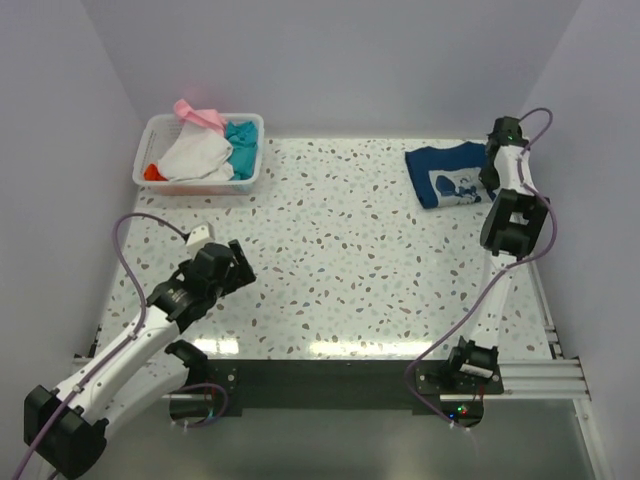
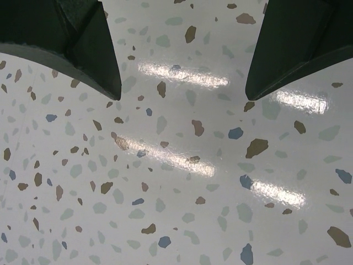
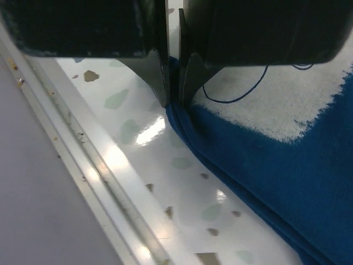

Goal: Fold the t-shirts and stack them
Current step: Neatly place the folded tshirt to the corner

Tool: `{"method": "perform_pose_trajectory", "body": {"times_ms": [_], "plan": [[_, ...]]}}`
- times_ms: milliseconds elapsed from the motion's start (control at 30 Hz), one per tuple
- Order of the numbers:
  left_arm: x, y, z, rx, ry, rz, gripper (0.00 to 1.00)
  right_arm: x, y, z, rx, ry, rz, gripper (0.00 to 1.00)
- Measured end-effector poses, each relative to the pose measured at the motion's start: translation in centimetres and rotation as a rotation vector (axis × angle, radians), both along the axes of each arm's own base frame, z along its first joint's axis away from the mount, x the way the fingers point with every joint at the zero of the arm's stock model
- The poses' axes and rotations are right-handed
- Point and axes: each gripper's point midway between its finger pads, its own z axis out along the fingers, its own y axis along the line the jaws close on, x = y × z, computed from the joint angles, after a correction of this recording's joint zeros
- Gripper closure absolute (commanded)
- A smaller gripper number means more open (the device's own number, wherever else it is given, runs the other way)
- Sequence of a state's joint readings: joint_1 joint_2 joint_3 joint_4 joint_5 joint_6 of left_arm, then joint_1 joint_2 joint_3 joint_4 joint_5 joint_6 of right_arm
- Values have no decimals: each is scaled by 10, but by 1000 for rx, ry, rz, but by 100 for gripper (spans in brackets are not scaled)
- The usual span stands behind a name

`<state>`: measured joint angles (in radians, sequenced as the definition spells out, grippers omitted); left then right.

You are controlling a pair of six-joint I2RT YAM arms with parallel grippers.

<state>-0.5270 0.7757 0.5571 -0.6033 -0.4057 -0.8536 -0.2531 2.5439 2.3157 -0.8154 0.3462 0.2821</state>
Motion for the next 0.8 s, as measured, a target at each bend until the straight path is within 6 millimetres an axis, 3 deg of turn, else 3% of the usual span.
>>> {"method": "perform_pose_trajectory", "body": {"times_ms": [133,300,367,433,800], "plan": [[0,1,1,7,3,4,0,-15,-19,-1,22,-5,-69,100],[0,1,2,6,1,5,0,-33,-20,-2,53,-7,-99,100],[0,1,4,2,-5,5,0,-33,-18,-2,63,-7,-94,98],[0,2,6,-3,-13,5,0,-32,-18,0,75,-7,-90,84],[-1,2,13,-17,-37,6,0,-23,-14,0,107,-9,-9,86]]}}
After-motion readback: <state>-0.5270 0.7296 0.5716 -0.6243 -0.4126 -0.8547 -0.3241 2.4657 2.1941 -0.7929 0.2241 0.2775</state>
